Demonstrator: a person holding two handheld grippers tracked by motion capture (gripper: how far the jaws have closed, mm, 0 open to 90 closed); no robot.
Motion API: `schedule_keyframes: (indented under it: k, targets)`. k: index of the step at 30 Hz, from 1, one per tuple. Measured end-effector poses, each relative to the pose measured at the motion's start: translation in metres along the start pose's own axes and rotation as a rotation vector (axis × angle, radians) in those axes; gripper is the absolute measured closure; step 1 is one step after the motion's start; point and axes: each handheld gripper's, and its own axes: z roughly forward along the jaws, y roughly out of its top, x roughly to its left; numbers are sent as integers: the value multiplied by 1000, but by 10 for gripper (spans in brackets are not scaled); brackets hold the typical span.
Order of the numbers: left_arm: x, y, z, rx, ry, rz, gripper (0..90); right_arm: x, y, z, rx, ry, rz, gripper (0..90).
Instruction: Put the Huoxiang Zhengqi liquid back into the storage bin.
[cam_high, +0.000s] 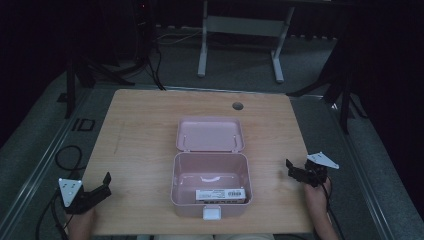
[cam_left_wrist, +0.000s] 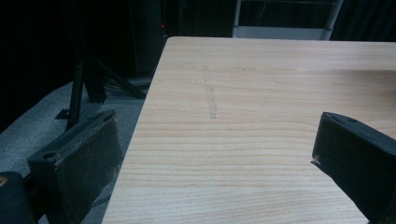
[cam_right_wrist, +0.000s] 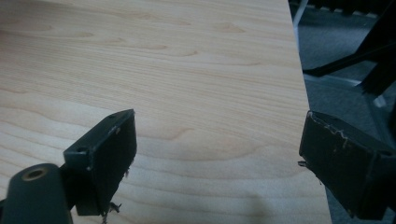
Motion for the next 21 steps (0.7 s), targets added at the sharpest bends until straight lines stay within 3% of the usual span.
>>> schedule_keyframes:
  k: [16,21]
  targets:
    - [1,0,-1,-8,-2,-12,16,-22,-3,-3,21,-24,97,110]
    - [1,0,-1,-8,-2,-12,16,-30,-4,-5,10,-28,146,110]
